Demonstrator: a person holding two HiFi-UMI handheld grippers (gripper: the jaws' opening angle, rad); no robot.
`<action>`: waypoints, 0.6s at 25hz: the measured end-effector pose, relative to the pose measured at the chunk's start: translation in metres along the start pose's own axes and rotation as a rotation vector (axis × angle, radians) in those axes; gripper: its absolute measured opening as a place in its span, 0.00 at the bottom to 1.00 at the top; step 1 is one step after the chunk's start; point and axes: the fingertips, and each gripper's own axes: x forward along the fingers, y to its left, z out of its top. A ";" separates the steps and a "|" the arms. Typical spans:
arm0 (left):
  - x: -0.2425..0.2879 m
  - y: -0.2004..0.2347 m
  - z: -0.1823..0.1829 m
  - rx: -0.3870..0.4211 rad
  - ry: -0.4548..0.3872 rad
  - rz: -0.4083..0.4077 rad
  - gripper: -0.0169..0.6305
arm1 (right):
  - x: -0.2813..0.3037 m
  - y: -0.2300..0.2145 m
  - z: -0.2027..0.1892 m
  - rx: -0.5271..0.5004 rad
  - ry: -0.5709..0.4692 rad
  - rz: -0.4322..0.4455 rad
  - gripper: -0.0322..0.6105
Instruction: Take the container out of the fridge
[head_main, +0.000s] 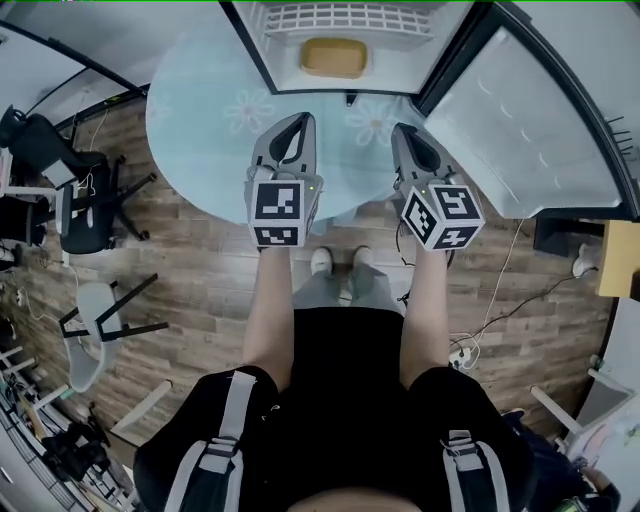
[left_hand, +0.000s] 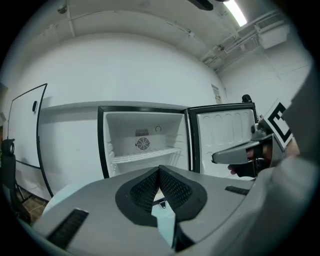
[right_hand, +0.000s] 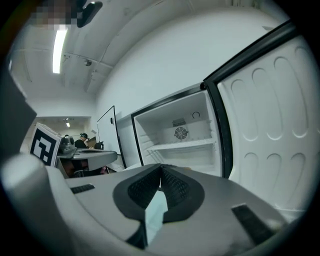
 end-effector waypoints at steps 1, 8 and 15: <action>0.005 0.003 -0.002 -0.003 0.000 0.003 0.04 | 0.007 -0.002 0.000 -0.011 0.007 0.004 0.06; 0.037 0.022 -0.022 -0.083 0.033 0.007 0.04 | 0.061 -0.009 -0.006 -0.076 0.062 0.057 0.06; 0.084 0.037 -0.035 0.000 0.074 -0.033 0.08 | 0.118 -0.013 -0.022 -0.142 0.133 0.127 0.06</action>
